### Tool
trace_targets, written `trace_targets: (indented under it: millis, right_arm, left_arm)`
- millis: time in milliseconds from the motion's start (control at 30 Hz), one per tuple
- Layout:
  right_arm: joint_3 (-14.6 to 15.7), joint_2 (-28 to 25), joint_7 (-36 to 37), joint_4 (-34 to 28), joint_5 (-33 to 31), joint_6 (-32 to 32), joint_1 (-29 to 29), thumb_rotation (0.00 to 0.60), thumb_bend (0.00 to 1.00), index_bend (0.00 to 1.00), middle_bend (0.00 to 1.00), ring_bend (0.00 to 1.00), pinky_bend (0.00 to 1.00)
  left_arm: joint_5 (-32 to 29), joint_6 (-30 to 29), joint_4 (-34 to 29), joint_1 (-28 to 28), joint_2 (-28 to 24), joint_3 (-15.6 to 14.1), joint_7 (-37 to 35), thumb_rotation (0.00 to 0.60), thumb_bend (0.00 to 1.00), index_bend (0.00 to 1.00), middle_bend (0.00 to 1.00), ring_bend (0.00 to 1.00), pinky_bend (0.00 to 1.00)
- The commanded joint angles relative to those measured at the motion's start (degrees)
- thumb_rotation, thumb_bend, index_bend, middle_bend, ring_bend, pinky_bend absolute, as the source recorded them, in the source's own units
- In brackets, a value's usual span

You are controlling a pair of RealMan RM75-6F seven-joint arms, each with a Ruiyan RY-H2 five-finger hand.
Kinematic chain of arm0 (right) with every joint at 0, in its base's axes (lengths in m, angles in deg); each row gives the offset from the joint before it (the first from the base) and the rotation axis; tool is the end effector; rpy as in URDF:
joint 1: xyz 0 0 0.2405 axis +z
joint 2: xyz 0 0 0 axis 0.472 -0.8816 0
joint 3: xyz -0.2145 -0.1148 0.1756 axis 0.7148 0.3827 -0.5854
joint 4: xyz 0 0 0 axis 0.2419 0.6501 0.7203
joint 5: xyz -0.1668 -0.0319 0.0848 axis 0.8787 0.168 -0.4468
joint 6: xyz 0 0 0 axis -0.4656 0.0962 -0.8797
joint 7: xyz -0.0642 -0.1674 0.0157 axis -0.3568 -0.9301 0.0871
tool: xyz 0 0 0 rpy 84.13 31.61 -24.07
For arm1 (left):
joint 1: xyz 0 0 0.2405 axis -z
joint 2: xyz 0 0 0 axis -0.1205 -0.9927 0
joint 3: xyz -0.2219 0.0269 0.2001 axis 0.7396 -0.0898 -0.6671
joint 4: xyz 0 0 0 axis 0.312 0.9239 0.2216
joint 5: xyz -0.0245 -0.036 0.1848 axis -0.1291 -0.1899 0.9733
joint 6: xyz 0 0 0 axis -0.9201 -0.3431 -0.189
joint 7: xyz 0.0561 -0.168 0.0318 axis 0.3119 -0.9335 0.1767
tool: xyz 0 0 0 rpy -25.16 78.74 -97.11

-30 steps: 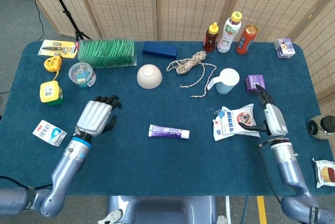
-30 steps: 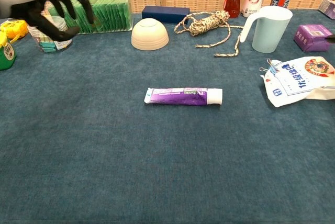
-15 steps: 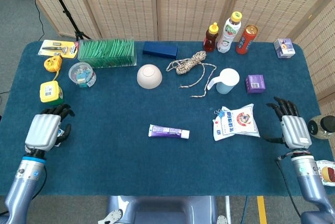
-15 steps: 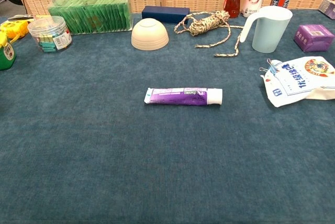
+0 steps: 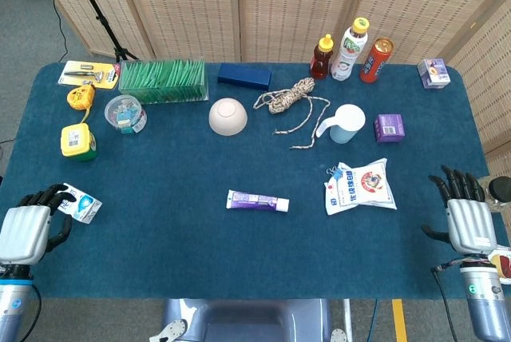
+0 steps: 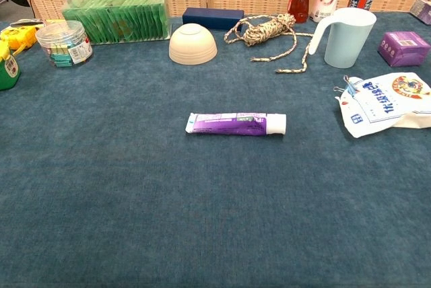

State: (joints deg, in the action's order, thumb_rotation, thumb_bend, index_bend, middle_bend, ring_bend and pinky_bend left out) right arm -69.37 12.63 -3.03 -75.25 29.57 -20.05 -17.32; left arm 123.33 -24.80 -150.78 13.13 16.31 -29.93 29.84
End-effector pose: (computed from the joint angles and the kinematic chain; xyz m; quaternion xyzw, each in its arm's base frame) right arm -0.3403 -0.2657 0.1844 0.5837 -0.3908 0.3668 0.6099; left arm -0.2928 0.2440 0.1800 -0.6049 -0.3873 -0.3696 0.5894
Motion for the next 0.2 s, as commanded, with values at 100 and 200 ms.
trace_targets:
  millis: [100, 200]
  right_arm:
    - [0.52, -1.31, -0.48, -1.74, 0.81, -1.54, -1.2, 0.6, 0.0, 0.15, 0.04, 0.0, 0.0]
    - [0.6, -1.78, -0.11, -2.38, 1.21, -2.29, -1.74, 0.6, 0.0, 0.15, 0.03, 0.0, 0.0]
  left_arm:
    - [1.54, 1.22, -0.38, -1.06, -0.98, 0.96, -1.62, 0.6, 0.47, 0.39, 0.28, 0.32, 0.32]
    - [2.31, 1.95, -0.76, -1.4, -1.54, 1.61, -1.59, 0.6, 0.47, 0.39, 0.28, 0.32, 0.32]
